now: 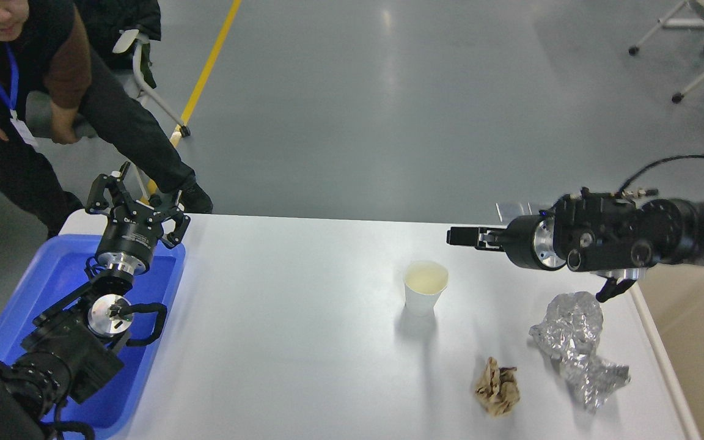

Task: Tidy desktop
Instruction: 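Reach the right gripper forward toward the white paper cup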

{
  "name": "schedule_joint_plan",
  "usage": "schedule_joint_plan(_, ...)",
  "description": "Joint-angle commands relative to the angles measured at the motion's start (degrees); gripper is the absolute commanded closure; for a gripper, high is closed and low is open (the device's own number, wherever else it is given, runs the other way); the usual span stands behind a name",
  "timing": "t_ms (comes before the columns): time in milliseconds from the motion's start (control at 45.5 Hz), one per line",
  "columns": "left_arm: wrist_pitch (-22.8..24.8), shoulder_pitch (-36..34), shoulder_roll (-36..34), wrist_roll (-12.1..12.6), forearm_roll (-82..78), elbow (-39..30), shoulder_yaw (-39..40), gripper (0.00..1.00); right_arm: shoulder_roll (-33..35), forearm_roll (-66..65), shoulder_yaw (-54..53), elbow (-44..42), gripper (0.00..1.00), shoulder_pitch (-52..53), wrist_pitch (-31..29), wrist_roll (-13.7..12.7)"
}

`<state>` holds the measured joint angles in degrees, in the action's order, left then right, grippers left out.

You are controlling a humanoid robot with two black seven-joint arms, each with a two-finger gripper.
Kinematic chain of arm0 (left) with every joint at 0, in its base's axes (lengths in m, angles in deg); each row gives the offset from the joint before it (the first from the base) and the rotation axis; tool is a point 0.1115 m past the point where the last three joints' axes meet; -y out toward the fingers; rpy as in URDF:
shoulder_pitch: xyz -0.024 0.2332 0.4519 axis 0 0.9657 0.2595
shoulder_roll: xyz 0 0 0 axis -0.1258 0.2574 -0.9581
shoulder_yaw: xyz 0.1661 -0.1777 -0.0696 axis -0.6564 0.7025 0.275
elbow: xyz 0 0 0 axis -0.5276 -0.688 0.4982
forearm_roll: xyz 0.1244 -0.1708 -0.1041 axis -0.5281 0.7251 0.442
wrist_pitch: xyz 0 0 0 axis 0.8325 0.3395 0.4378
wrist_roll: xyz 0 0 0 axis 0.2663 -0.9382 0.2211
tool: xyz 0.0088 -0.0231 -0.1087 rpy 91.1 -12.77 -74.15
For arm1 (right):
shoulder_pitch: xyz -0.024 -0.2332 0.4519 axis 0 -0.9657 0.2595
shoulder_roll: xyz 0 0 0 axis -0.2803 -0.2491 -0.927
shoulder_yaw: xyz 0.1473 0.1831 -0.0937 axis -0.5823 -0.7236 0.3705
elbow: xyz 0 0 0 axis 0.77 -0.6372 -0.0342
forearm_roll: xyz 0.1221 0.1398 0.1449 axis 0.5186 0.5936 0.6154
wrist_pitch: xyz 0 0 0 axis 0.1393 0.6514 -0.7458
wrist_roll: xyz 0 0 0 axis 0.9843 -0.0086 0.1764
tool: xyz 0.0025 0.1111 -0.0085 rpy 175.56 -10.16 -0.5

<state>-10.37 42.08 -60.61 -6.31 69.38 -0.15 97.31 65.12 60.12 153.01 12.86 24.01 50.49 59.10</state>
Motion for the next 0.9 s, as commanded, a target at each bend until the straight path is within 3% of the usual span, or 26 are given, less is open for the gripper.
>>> schedule_joint_plan(0,0.00,0.00,0.00,-0.02,-0.01,0.00,0.00,0.00,-12.20,6.62,5.76,-2.84,0.00,0.71,0.65,-0.92)
schedule_joint_plan(593,0.00,0.00,0.00,-0.02,-0.01,0.00,0.00,0.00,-12.47,7.60,6.02,-16.11,0.01,-14.06,0.65,-0.83)
schedule_joint_plan(879,0.00,0.00,0.00,-0.02,-0.01,0.00,0.00,0.00,-12.47,7.60,5.32,-17.78,0.05,-16.70,0.83,-0.74)
